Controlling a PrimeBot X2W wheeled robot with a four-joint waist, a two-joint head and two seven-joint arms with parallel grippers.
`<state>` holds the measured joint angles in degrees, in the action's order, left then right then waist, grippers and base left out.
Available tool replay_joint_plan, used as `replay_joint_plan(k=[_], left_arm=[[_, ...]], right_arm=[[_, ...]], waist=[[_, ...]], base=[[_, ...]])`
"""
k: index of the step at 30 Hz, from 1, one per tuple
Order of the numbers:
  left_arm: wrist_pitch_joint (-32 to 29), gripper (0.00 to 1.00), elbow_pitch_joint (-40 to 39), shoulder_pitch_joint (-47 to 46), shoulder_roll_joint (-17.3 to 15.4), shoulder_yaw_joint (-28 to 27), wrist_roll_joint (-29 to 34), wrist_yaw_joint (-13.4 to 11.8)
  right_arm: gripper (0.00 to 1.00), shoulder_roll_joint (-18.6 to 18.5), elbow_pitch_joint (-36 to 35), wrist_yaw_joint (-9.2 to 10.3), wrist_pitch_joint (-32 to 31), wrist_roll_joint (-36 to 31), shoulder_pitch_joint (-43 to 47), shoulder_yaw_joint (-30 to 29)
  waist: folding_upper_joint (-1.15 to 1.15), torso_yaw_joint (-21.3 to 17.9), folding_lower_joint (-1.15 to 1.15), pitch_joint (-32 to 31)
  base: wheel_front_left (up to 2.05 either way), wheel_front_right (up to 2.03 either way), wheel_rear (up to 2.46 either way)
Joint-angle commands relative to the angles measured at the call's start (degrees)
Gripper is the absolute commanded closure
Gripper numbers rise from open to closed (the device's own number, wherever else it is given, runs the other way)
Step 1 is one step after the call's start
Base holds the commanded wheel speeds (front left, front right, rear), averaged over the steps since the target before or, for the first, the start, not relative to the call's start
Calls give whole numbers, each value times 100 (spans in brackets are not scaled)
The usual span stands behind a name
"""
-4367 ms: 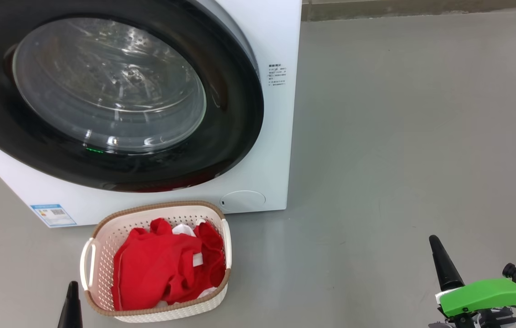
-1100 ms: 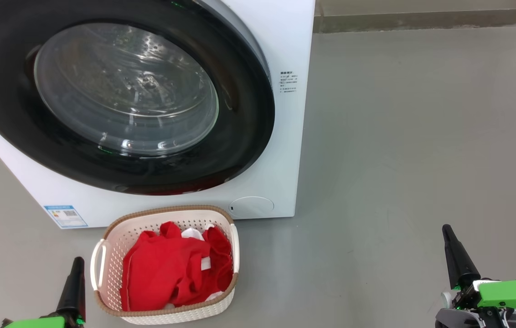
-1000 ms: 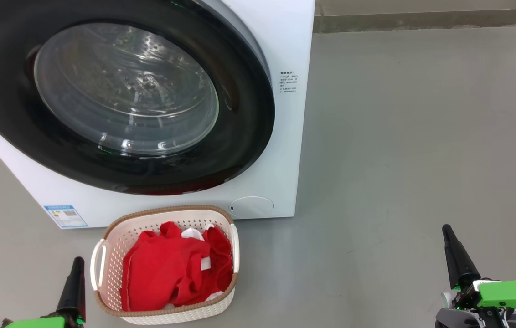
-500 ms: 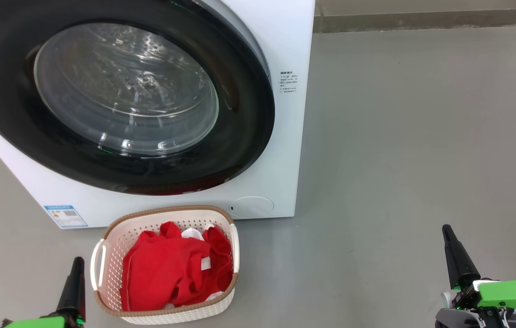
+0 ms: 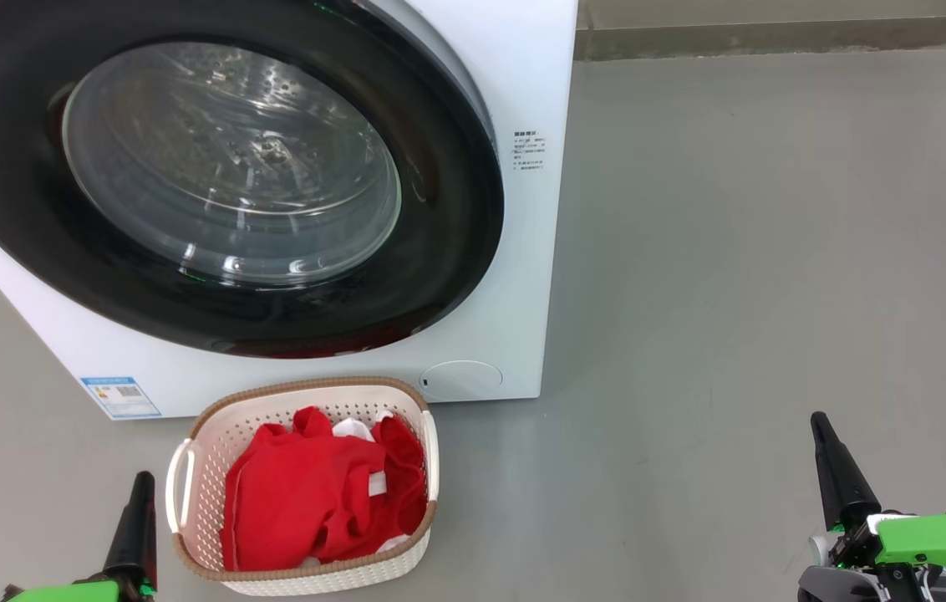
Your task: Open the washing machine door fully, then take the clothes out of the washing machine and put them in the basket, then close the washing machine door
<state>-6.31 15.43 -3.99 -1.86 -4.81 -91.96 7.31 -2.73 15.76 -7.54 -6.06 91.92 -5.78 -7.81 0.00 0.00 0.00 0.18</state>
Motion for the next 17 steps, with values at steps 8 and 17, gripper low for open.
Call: replay_joint_plan(k=[8, 17], left_arm=[[-18, 100, -140, -219, -101, -171, -21, 18], [-17, 100, -140, -219, -101, -171, -21, 18]], right_arm=[[100, -15, -174, 5, -43, 25, -41, 128], [100, -15, -174, 5, -43, 25, -41, 129]], waist=[[0, 0, 0, 0], [0, 0, 0, 0]], base=[[0, 0, 0], [0, 0, 0]])
